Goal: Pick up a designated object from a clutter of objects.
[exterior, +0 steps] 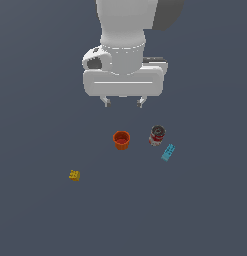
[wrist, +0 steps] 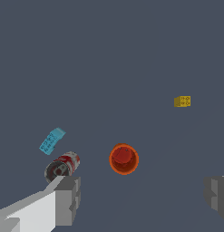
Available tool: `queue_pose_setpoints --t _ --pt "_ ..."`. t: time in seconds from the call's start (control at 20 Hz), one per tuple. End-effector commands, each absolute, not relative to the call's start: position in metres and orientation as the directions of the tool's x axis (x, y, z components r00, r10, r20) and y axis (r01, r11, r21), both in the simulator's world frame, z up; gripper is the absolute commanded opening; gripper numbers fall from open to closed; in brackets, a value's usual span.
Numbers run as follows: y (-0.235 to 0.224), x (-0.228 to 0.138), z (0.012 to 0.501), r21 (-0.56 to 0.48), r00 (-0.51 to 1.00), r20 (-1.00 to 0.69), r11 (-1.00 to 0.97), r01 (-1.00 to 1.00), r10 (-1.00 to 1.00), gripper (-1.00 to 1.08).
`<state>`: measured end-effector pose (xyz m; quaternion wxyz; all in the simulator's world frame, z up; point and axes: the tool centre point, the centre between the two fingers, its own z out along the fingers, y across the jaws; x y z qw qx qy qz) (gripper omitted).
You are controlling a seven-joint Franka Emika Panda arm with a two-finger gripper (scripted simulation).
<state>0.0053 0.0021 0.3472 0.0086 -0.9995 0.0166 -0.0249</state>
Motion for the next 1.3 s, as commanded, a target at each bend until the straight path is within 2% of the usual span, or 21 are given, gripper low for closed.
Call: queue_pose_setpoints --t 0.0,0.7,1.25 --pt "0.002 0.005 0.347 -0.018 0.998 0.049 -0.999 -0.033 -0.034 1.00" --pt "0.011 0.013 0.352 -0.042 0.997 0.076 -0.999 -0.015 -0.018 1.00" --pt "-0.021 0.044 0.316 -0.045 0.998 0.065 -0.999 -0.024 -0.027 1.00"
